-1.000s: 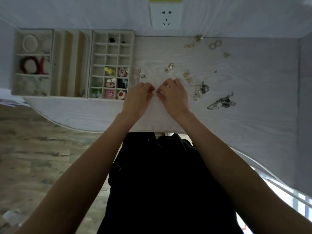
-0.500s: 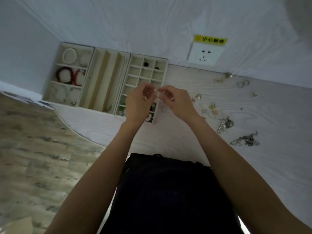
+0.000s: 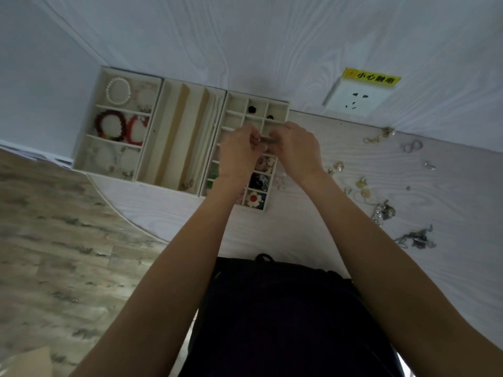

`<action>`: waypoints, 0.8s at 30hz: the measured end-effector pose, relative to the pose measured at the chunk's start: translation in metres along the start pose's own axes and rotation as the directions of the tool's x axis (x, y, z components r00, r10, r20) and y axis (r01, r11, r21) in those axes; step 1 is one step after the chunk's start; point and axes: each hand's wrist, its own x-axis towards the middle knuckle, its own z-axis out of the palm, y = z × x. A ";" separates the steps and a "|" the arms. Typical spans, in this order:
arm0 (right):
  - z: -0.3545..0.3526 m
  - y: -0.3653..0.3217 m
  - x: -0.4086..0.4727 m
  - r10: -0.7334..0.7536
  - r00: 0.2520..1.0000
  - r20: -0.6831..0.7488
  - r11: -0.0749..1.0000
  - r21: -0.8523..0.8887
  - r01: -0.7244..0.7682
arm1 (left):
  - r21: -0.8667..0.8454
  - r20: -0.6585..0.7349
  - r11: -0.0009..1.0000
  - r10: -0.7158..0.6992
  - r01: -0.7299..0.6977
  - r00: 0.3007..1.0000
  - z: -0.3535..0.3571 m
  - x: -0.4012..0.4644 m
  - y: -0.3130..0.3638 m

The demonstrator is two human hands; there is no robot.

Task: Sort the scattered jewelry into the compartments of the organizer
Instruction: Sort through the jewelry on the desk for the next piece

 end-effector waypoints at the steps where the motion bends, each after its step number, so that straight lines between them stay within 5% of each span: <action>1: -0.003 0.002 -0.002 -0.007 1.000 -0.008 1.000 0.015 0.007 | 0.008 0.005 1.000 0.024 -0.024 1.000 0.000 0.000 -0.001; 6: -0.007 0.008 -0.019 -0.079 0.985 -0.155 0.997 0.010 0.082 | 0.263 -0.071 0.941 0.241 -0.215 0.968 -0.007 -0.013 -0.015; 10: 0.003 0.011 -0.016 -0.173 0.981 -0.091 0.981 -0.108 0.163 | 0.423 -0.060 0.829 0.428 -0.366 0.902 -0.011 -0.018 -0.027; 18: 0.012 0.010 -0.019 -0.133 0.990 -0.055 0.970 -0.215 0.118 | 0.540 0.096 0.729 0.443 -0.420 0.891 -0.014 -0.015 -0.019; 24: 0.018 0.006 -0.017 -0.089 0.993 -0.073 0.986 -0.151 0.078 | 0.485 0.085 0.789 0.387 -0.378 0.918 -0.012 -0.021 -0.019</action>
